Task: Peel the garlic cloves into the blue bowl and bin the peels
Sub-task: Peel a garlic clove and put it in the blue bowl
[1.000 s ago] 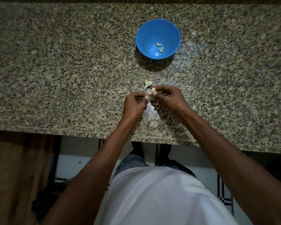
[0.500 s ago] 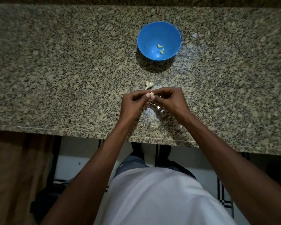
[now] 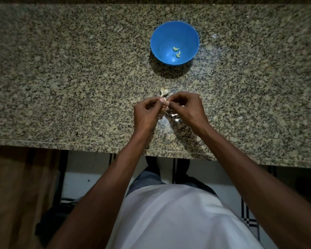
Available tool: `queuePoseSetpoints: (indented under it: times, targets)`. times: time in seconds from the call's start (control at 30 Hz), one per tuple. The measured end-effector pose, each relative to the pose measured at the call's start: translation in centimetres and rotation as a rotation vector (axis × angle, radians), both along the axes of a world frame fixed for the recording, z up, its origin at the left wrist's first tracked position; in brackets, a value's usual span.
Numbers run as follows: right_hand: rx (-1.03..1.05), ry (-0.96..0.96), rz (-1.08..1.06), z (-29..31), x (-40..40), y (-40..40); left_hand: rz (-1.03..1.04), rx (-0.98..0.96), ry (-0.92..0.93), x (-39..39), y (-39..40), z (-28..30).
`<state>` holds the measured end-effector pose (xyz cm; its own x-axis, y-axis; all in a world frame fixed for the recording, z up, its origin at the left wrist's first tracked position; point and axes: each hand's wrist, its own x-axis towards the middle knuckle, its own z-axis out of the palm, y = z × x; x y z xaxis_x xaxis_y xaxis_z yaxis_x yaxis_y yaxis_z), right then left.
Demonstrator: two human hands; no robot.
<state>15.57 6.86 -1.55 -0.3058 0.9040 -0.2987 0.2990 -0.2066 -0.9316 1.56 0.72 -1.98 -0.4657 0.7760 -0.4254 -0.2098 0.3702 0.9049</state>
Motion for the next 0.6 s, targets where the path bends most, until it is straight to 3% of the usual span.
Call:
queuePoseSetpoints:
  times: [0.27, 0.43, 0.5, 0.6]
  targets:
    - [0.034, -0.139, 0.089, -0.7, 1.2, -0.5, 0.087, -0.053, -0.300, -1.1, 0.4, -0.6]
    - [0.206, -0.312, 0.183, -0.6, 1.0, -0.4, 0.050, -0.022, -0.363, -1.5, -0.1, -0.7]
    - [0.151, -0.256, 0.121, -0.4, 1.1, -0.2, 0.030, -0.017, -0.339, -1.7, -0.3, -0.7]
    - [-0.097, 0.011, 0.017, 0.0, 1.1, 0.2, 0.022, -0.016, -0.288, -1.8, -0.4, -0.7]
